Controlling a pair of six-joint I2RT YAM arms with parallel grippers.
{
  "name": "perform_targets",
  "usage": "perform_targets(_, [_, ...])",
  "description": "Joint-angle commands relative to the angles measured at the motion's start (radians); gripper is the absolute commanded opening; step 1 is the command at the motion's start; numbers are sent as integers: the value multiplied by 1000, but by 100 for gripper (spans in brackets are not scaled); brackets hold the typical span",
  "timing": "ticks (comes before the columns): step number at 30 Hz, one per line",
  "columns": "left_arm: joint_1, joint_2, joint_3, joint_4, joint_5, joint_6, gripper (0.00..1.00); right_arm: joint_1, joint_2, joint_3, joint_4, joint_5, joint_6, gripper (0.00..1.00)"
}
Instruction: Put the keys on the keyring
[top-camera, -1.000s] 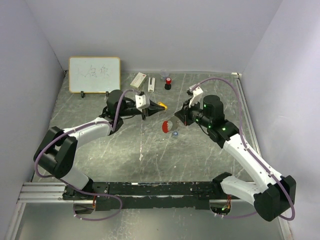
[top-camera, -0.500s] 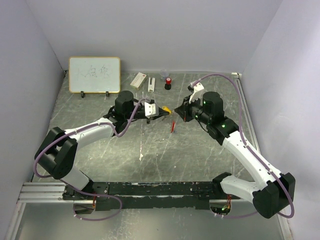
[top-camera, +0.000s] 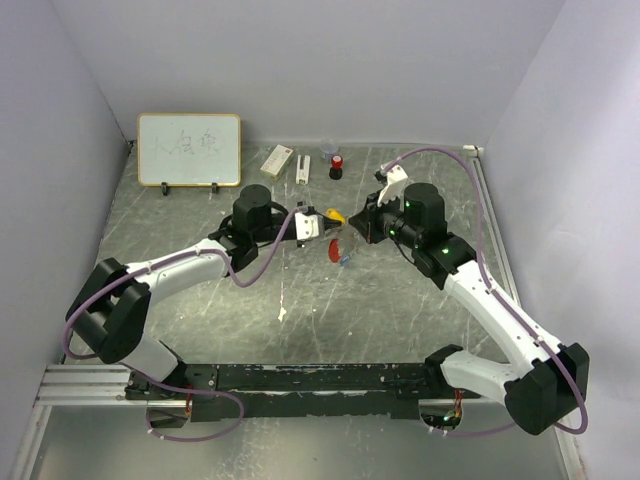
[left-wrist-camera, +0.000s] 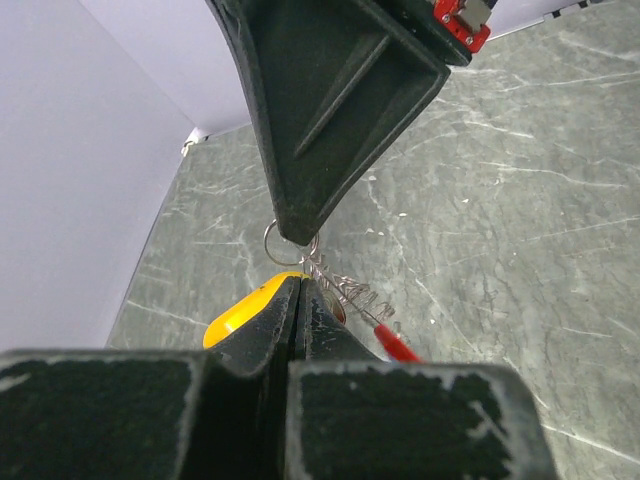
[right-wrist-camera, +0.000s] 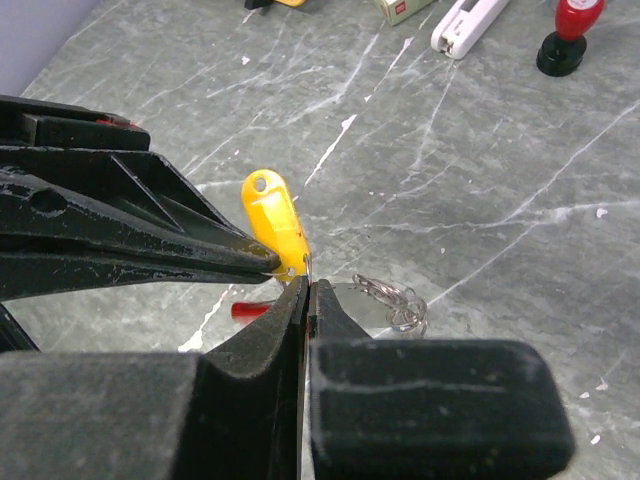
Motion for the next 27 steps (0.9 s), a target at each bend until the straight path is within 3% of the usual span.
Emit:
perform_targets(1, [-22,-27,12,-10,-36,59,7,-3,3,32,9,8,11,0])
perform_targets(27, [-54,-27,12,11,-121,94,7,-3,-8,28,-8,-3,8,0])
